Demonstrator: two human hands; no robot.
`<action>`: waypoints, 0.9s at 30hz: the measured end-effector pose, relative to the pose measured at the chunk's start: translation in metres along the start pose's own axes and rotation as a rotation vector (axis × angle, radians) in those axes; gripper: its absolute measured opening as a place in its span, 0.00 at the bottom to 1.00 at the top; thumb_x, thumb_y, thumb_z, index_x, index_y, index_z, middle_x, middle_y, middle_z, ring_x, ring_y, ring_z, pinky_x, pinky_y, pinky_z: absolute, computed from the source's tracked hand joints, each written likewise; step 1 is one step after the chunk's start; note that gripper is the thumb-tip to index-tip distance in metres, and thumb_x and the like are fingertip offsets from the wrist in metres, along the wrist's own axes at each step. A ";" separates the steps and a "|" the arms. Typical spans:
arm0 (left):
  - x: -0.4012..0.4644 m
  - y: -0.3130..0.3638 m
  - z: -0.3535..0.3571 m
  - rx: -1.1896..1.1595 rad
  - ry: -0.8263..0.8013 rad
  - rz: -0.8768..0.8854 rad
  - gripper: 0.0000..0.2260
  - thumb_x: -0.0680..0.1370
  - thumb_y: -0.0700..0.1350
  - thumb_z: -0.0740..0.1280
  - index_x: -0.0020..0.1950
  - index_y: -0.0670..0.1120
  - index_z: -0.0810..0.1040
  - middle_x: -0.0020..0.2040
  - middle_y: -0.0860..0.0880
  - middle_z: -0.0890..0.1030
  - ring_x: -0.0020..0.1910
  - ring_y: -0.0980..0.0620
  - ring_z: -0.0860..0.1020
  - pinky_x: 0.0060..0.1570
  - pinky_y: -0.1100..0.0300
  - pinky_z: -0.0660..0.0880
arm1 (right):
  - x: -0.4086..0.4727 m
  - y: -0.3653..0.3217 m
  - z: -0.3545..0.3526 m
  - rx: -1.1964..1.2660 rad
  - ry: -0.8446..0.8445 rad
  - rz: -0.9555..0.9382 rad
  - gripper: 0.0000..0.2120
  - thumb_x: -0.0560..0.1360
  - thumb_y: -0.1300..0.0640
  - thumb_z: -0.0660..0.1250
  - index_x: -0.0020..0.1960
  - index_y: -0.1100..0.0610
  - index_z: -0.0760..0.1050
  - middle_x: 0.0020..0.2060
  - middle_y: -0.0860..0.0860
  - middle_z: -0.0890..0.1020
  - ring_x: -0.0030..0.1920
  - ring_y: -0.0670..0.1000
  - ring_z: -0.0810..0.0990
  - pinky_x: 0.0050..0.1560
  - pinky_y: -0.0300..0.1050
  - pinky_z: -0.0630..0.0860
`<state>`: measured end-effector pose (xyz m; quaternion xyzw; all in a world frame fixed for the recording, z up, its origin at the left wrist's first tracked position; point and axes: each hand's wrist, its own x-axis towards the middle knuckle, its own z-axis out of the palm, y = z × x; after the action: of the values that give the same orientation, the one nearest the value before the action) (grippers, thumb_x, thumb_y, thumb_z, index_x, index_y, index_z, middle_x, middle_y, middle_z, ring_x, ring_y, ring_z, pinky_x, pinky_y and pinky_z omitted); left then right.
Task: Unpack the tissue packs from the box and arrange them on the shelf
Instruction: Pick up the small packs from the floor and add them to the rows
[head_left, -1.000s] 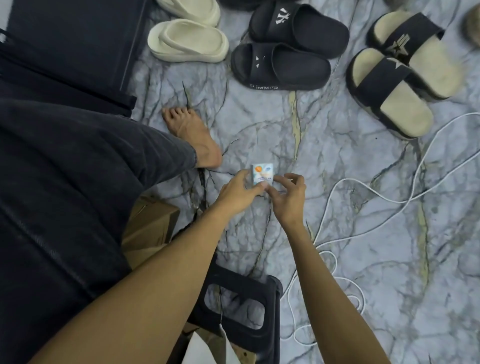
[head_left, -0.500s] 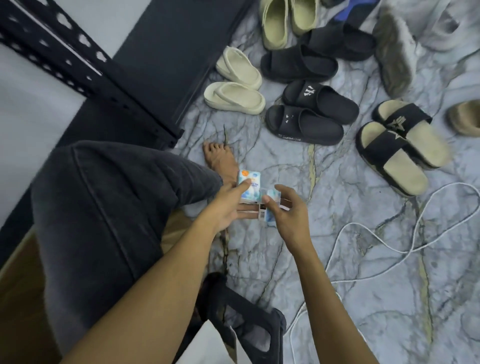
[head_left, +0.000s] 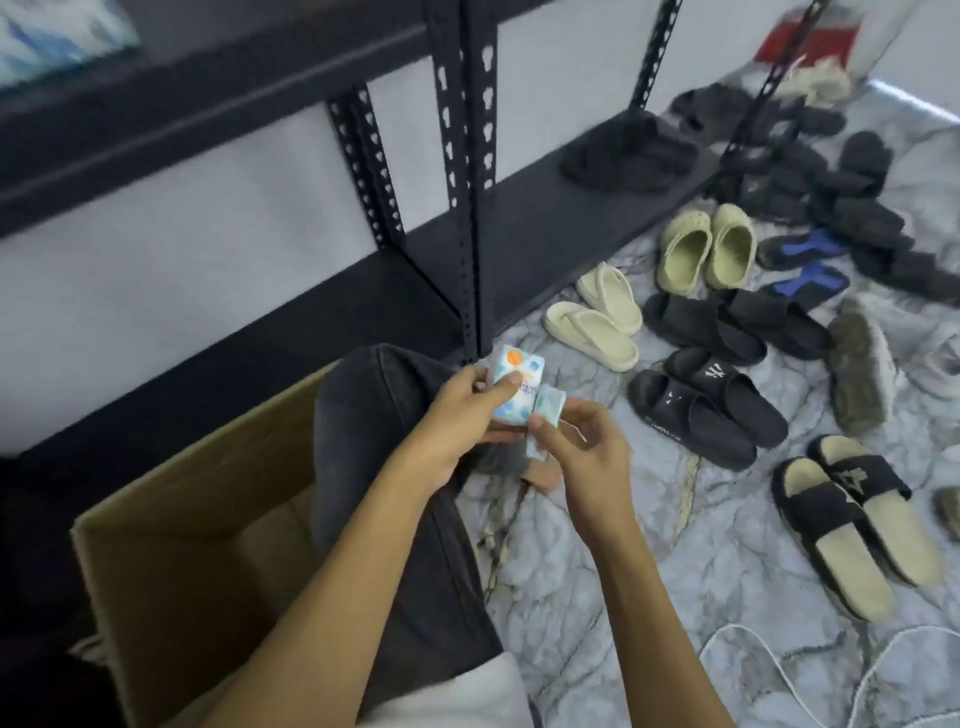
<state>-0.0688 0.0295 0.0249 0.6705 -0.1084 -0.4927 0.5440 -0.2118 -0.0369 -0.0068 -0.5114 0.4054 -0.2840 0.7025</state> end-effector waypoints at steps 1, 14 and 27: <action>-0.010 0.011 -0.016 0.003 -0.003 0.025 0.13 0.82 0.48 0.68 0.61 0.41 0.76 0.58 0.42 0.84 0.52 0.48 0.86 0.50 0.53 0.83 | 0.000 -0.007 0.015 -0.008 -0.017 -0.004 0.11 0.76 0.64 0.73 0.57 0.65 0.77 0.48 0.53 0.87 0.51 0.53 0.86 0.45 0.41 0.81; -0.156 -0.002 -0.218 -0.331 0.651 0.313 0.09 0.81 0.46 0.68 0.60 0.47 0.78 0.53 0.51 0.86 0.51 0.56 0.85 0.47 0.59 0.83 | -0.049 -0.026 0.262 0.163 -0.617 0.276 0.13 0.82 0.58 0.64 0.63 0.64 0.76 0.58 0.62 0.83 0.58 0.59 0.84 0.52 0.52 0.79; -0.183 -0.097 -0.304 -0.267 0.806 0.274 0.19 0.76 0.34 0.73 0.66 0.41 0.76 0.47 0.69 0.81 0.48 0.62 0.83 0.42 0.58 0.79 | -0.077 0.038 0.320 -0.060 -0.747 0.392 0.16 0.77 0.70 0.67 0.63 0.60 0.77 0.56 0.60 0.85 0.56 0.60 0.85 0.47 0.49 0.83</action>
<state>0.0408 0.3804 0.0197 0.7124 0.0891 -0.1249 0.6848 0.0232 0.1938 0.0261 -0.5127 0.2205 0.0717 0.8267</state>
